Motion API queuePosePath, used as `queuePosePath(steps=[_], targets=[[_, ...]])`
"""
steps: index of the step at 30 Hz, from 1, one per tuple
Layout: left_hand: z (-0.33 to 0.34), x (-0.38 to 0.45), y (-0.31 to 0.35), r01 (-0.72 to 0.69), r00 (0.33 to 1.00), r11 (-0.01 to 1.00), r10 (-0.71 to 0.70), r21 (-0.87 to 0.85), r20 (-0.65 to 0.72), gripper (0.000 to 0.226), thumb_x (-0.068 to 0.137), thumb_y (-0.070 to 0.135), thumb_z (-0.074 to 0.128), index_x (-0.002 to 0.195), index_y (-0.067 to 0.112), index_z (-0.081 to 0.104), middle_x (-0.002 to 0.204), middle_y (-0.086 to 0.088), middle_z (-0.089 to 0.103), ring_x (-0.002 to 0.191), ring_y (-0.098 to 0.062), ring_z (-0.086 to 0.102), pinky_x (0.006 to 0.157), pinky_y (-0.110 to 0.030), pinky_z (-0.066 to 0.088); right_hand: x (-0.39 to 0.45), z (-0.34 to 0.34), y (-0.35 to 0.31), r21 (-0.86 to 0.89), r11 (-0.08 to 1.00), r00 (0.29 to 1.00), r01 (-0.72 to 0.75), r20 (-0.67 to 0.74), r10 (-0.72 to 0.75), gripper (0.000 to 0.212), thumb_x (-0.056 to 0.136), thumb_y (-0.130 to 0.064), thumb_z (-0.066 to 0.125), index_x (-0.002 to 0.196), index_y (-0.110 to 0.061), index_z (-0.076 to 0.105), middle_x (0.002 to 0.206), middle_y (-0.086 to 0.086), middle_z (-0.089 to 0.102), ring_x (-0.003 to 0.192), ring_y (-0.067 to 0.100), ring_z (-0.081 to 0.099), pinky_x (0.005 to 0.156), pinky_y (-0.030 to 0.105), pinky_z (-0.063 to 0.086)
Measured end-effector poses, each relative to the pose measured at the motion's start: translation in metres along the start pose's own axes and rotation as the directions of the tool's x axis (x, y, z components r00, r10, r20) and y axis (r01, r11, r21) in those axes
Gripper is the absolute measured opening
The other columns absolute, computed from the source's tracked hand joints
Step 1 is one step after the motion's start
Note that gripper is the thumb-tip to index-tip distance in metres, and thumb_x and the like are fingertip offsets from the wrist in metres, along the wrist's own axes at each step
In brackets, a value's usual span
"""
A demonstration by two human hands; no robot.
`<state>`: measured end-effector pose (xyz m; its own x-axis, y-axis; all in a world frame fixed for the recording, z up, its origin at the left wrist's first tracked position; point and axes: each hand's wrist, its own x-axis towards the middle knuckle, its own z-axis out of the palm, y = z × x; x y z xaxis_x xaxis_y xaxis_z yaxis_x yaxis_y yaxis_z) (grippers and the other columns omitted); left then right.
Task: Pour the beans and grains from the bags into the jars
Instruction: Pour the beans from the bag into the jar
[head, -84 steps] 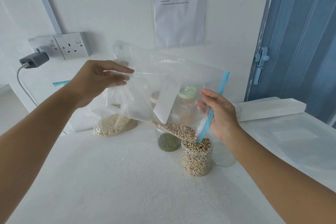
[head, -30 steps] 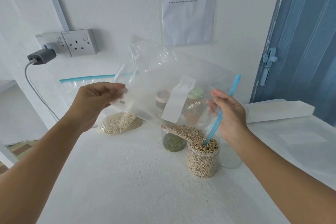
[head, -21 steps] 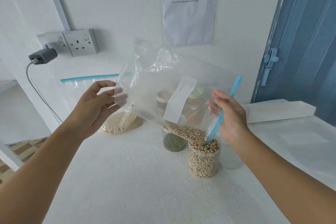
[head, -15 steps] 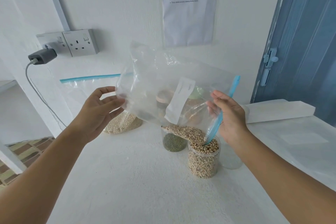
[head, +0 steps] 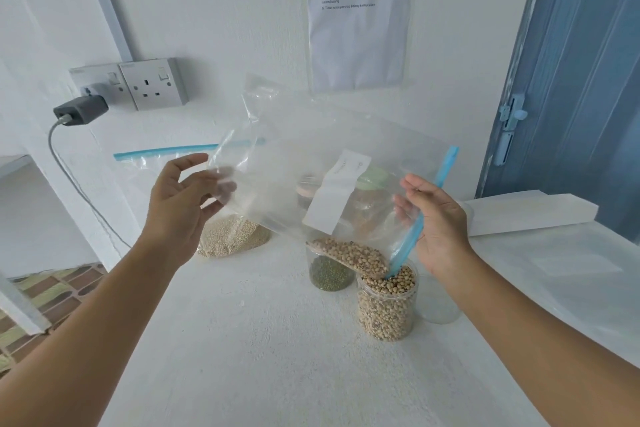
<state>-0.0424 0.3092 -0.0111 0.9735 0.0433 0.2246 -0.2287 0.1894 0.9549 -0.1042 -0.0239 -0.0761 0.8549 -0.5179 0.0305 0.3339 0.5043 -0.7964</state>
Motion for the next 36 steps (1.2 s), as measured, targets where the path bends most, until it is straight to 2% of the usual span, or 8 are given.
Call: queuePosePath(steps=[10, 14, 19, 21, 24, 27, 30, 36], targets=[[0.005, 0.002, -0.006, -0.030, 0.998, 0.999, 0.029, 0.020, 0.048, 0.024, 0.103, 0.004, 0.058, 0.123, 0.016, 0.054, 0.114, -0.014, 0.075, 0.099, -0.028, 0.074, 0.102, -0.046, 0.056, -0.001, -0.003, 0.000, 0.013, 1.000, 1.000, -0.017, -0.012, 0.018, 0.021, 0.094, 0.001, 0.068, 0.108, -0.012, 0.077, 0.113, 0.003, 0.079, 0.093, 0.022, 0.076, 0.078, 0.030, 0.060], [0.008, -0.002, -0.016, 0.007, 1.000, 0.998, -0.007, -0.060, -0.005, 0.023, 0.105, 0.008, 0.057, 0.124, 0.018, 0.048, 0.134, -0.025, 0.062, 0.115, -0.033, 0.072, 0.103, -0.047, 0.056, -0.002, -0.004, 0.001, 0.027, 0.999, 0.999, -0.032, -0.004, 0.032, 0.021, 0.094, 0.001, 0.068, 0.108, -0.012, 0.077, 0.111, 0.003, 0.079, 0.090, 0.020, 0.076, 0.076, 0.029, 0.061], [0.015, -0.032, -0.039, 0.001, 0.999, 1.000, 0.000, 0.020, -0.037, 0.044, 0.092, 0.034, 0.075, 0.114, 0.043, 0.039, 0.141, -0.012, 0.052, 0.122, -0.022, 0.063, 0.113, -0.046, 0.047, -0.003, -0.003, 0.002, 0.042, 0.998, 0.999, -0.036, -0.011, 0.036, 0.021, 0.094, 0.003, 0.068, 0.107, -0.011, 0.077, 0.109, 0.004, 0.079, 0.084, 0.019, 0.076, 0.074, 0.028, 0.062], [0.017, -0.048, -0.053, -0.042, 0.999, 0.991, 0.042, 0.125, -0.001, 0.036, 0.088, 0.035, 0.075, 0.105, 0.048, 0.045, 0.134, -0.001, 0.053, 0.117, -0.014, 0.062, 0.110, -0.043, 0.047, -0.003, -0.003, 0.002, 0.046, 0.998, 0.999, -0.037, -0.010, 0.037, 0.022, 0.093, 0.003, 0.068, 0.109, -0.010, 0.077, 0.109, 0.005, 0.079, 0.084, 0.019, 0.076, 0.074, 0.028, 0.063], [0.025, -0.064, -0.074, -0.015, 0.968, 0.973, -0.043, 0.230, 0.246, 0.007, 0.092, 0.027, 0.074, 0.094, 0.031, 0.067, 0.105, 0.014, 0.069, 0.102, -0.004, 0.064, 0.105, -0.042, 0.045, -0.002, -0.005, 0.003, 0.050, 0.998, 0.999, -0.032, -0.003, 0.032, 0.023, 0.094, 0.004, 0.067, 0.111, -0.008, 0.076, 0.110, 0.007, 0.079, 0.083, 0.020, 0.076, 0.073, 0.027, 0.063], [0.037, -0.071, -0.083, 0.154, 0.880, 0.950, -0.257, 0.272, 0.399, 0.018, 0.092, 0.035, 0.072, 0.108, 0.029, 0.078, 0.123, 0.015, 0.072, 0.125, -0.006, 0.061, 0.118, -0.047, 0.040, -0.003, -0.004, 0.003, 0.046, 0.999, 1.000, -0.029, 0.007, 0.029, 0.022, 0.094, 0.004, 0.067, 0.109, -0.009, 0.077, 0.109, 0.006, 0.079, 0.081, 0.019, 0.075, 0.071, 0.027, 0.062], [0.054, -0.067, -0.083, 0.257, 0.861, 0.944, -0.321, 0.207, 0.394, 0.033, 0.091, 0.037, 0.070, 0.123, 0.031, 0.075, 0.128, 0.012, 0.071, 0.128, -0.013, 0.060, 0.119, -0.046, 0.041, -0.004, -0.004, 0.003, 0.042, 0.999, 0.999, -0.030, 0.022, 0.029, 0.022, 0.095, 0.004, 0.067, 0.108, -0.010, 0.077, 0.109, 0.006, 0.079, 0.081, 0.018, 0.075, 0.073, 0.028, 0.062], [0.074, -0.057, -0.090, 0.258, 0.910, 0.965, -0.257, 0.041, 0.327, 0.019, 0.100, 0.015, 0.066, 0.118, 0.018, 0.074, 0.110, 0.001, 0.074, 0.108, -0.012, 0.067, 0.121, -0.047, 0.038, -0.004, -0.015, 0.001, 0.012, 1.000, 1.000, 0.008, 0.026, -0.009, 0.020, 0.096, 0.003, 0.065, 0.108, -0.008, 0.077, 0.117, 0.006, 0.077, 0.094, 0.024, 0.076, 0.081, 0.030, 0.062]])
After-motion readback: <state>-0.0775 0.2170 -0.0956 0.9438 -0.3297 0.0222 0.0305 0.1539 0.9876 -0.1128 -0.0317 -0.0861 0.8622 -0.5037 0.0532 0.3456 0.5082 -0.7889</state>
